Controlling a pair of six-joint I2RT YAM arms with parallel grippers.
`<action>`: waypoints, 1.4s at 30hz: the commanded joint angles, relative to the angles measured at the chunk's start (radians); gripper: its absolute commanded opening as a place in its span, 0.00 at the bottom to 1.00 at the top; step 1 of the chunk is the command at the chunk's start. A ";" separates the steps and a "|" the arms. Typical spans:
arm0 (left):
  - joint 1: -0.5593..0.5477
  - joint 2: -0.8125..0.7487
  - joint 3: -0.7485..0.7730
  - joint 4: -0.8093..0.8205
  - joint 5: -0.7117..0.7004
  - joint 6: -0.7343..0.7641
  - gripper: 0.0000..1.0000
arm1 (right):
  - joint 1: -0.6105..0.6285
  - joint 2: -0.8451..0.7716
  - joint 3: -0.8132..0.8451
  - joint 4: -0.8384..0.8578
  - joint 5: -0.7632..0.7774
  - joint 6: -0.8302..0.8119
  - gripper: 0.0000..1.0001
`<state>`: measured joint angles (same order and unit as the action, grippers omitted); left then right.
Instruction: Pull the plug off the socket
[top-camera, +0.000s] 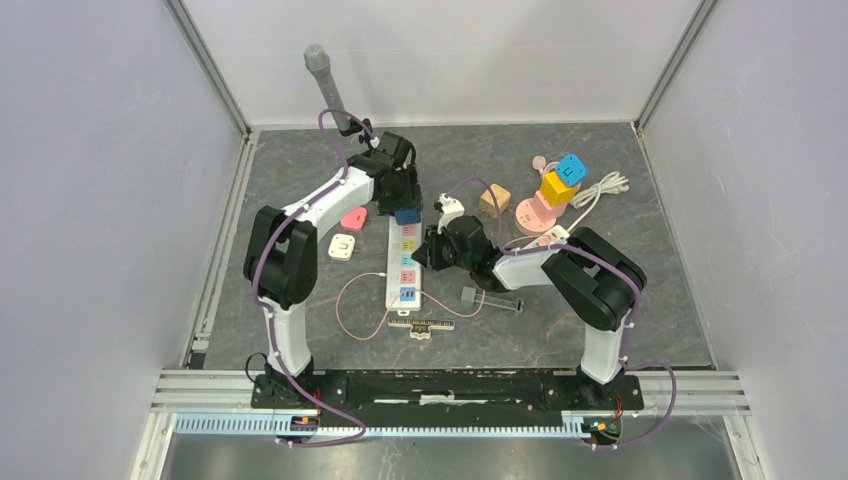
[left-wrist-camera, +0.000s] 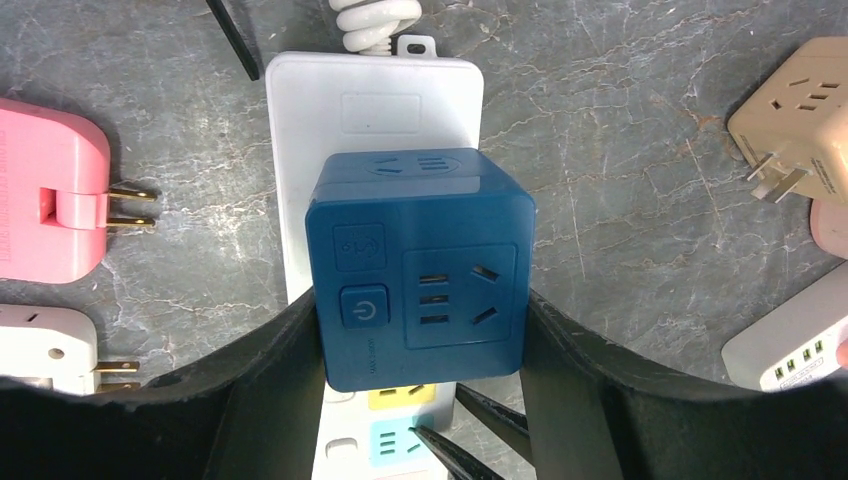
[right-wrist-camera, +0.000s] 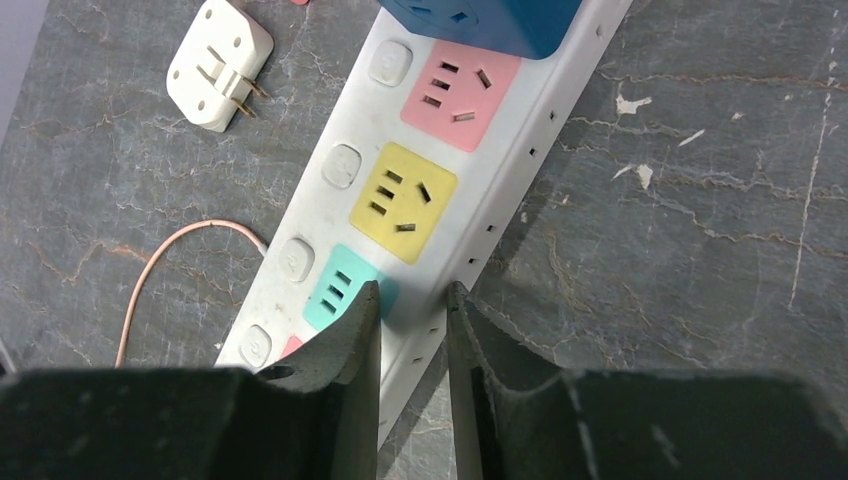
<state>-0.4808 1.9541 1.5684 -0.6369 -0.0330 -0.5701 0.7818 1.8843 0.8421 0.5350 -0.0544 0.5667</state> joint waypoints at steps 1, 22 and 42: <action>-0.031 -0.055 0.121 0.111 0.240 -0.088 0.10 | 0.004 0.124 -0.024 -0.288 0.084 -0.080 0.12; 0.000 -0.092 0.105 0.043 0.302 0.040 0.10 | 0.005 0.166 0.001 -0.316 0.118 -0.086 0.10; -0.093 -0.092 0.124 0.026 0.190 -0.037 0.08 | 0.004 0.181 0.030 -0.322 0.084 -0.079 0.10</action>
<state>-0.5377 1.9903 1.6241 -0.6521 -0.1776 -0.5037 0.7834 1.9373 0.9161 0.4984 -0.0265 0.5709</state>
